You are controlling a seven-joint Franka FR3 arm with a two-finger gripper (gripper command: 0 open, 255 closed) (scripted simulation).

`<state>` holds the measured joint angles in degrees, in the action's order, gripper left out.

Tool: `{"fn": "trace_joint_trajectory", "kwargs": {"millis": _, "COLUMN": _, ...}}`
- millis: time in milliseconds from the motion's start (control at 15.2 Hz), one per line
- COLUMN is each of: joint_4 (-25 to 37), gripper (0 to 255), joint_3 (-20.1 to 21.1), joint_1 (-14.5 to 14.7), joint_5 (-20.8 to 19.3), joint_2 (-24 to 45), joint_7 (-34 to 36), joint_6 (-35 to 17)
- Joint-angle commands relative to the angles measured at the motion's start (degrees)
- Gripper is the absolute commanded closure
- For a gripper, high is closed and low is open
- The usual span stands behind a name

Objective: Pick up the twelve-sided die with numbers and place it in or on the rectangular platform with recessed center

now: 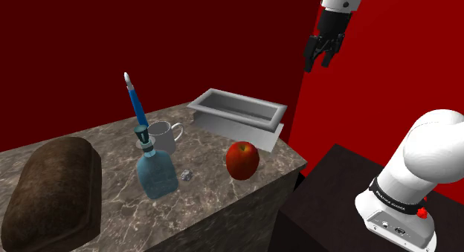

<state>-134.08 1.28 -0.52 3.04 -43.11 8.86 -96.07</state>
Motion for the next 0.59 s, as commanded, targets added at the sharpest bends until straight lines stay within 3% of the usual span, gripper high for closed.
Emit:
{"fn": "trace_joint_trajectory", "kwargs": {"millis": 0, "joint_4": 0.0, "gripper": 0, "joint_3": 0.0, "joint_1": 0.0, "joint_5": 0.0, "joint_2": 0.0, "joint_7": 0.0, "joint_6": 0.0}}
{"fn": "trace_joint_trajectory", "kwargs": {"millis": 528, "joint_4": 2.02, "gripper": 0, "joint_3": 6.45, "joint_1": 4.47, "joint_5": 2.38, "joint_2": 11.13, "joint_7": 1.08, "joint_6": -8.39}}
